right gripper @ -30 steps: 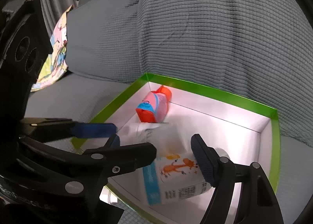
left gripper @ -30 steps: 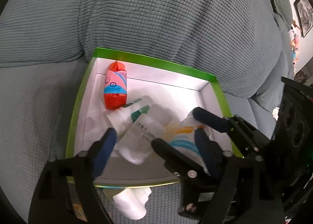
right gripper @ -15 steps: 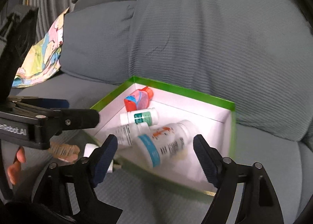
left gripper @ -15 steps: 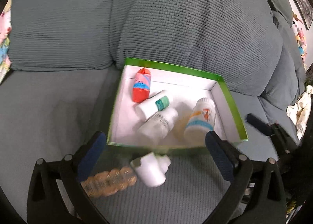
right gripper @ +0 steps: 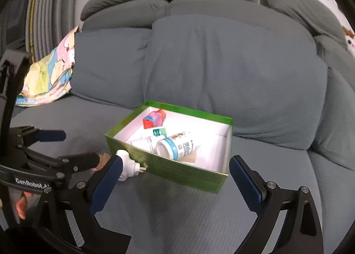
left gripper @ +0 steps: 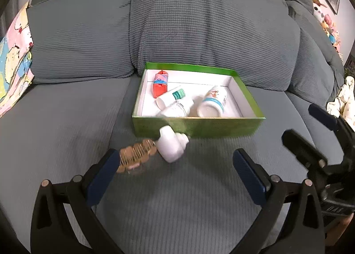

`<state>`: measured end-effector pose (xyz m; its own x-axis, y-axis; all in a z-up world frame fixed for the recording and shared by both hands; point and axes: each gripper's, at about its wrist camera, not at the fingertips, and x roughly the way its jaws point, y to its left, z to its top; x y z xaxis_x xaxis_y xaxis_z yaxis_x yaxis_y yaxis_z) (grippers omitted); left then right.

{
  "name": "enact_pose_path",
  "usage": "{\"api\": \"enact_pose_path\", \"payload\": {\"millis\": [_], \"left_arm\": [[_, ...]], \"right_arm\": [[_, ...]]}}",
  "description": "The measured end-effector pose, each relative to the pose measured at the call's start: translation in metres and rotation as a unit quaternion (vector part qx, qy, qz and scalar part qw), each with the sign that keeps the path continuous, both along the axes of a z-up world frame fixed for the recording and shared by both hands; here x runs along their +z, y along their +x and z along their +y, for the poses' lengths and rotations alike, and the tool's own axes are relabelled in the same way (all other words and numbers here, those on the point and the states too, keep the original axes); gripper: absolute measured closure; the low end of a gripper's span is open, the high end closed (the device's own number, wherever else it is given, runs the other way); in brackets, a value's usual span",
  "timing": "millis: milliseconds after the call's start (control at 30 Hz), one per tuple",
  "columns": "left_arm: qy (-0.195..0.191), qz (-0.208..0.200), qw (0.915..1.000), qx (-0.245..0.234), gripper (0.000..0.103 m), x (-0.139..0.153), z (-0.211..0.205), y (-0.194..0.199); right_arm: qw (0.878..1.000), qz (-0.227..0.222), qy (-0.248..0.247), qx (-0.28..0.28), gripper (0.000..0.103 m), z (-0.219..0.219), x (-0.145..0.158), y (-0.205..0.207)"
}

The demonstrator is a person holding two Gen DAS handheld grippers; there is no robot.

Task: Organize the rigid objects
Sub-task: 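Lower the white bottle into the box and open the right gripper, then move the right gripper toward the translucent peach claw clip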

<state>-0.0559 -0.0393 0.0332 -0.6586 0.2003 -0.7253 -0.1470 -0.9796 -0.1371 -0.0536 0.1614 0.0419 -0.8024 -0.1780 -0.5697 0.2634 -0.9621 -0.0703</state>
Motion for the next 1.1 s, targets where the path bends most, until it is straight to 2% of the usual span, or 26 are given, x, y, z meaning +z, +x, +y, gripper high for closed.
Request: {"api": "enact_pose_path", "payload": {"millis": [267,533,700,767,900,1100], "left_arm": [[0.002,0.002,1.0000,0.004,0.001,-0.003,-0.002,0.033],[0.003,0.005,0.9999,0.012,0.001,-0.003,-0.006,0.052],[0.006,-0.008,0.9995,0.030,0.001,-0.015,-0.024,0.053],[0.007,-0.018,0.9989,0.041,0.001,-0.025,-0.032,0.054],[0.020,-0.047,0.9969,0.060,0.001,-0.049,-0.049,0.052],[0.044,-0.075,0.9936,0.071,0.001,-0.074,-0.067,0.044]], "right_arm": [[0.999,0.039,0.001,-0.009,0.000,0.002,0.020,0.044],[0.999,0.038,-0.025,0.015,0.000,-0.001,0.022,0.060],[0.992,-0.007,-0.113,0.053,0.000,0.010,0.012,0.057],[0.989,-0.024,-0.134,0.055,0.000,0.015,0.003,0.055],[0.988,-0.055,-0.136,0.042,0.000,0.017,-0.018,0.047],[0.980,-0.109,-0.159,0.052,0.000,0.010,-0.050,0.034]]}}
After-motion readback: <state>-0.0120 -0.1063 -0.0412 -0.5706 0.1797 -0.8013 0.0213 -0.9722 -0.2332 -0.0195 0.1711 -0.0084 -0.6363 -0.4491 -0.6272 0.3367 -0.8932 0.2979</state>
